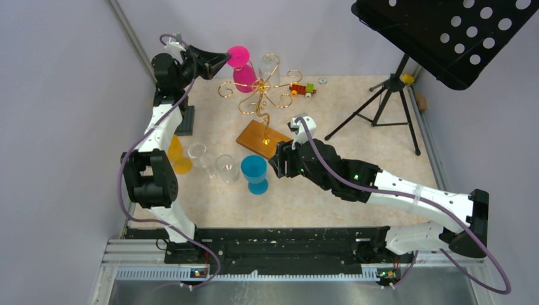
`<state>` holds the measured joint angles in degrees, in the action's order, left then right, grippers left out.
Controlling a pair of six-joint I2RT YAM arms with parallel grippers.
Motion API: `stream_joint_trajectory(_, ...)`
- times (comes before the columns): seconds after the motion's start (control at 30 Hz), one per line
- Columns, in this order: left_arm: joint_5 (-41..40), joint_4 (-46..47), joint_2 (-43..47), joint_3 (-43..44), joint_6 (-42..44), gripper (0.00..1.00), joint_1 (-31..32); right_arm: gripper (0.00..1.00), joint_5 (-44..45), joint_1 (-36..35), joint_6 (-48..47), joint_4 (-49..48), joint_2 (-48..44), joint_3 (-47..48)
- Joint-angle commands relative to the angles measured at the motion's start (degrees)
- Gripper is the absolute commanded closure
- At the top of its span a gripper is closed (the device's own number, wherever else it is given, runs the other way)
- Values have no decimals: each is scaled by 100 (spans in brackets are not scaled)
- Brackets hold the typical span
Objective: Take the wine glass off the wine glass rack
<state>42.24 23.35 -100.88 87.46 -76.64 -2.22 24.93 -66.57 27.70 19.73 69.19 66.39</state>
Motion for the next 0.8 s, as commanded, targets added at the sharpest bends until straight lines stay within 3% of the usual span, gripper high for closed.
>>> stream_joint_trajectory(0.0, 655, 323, 14, 287, 44, 100, -26, 46, -49, 33, 50, -147, -56, 6)
stream_joint_trajectory(0.37, 1388, 150, -136, 638, 172, 100, -32, 46, -127, 35, 64, -161, 9, 43)
stream_joint_trajectory(0.77, 1098, 11, -500, 1050, 236, 100, 55, 46, -152, 37, 77, -110, 50, 54)
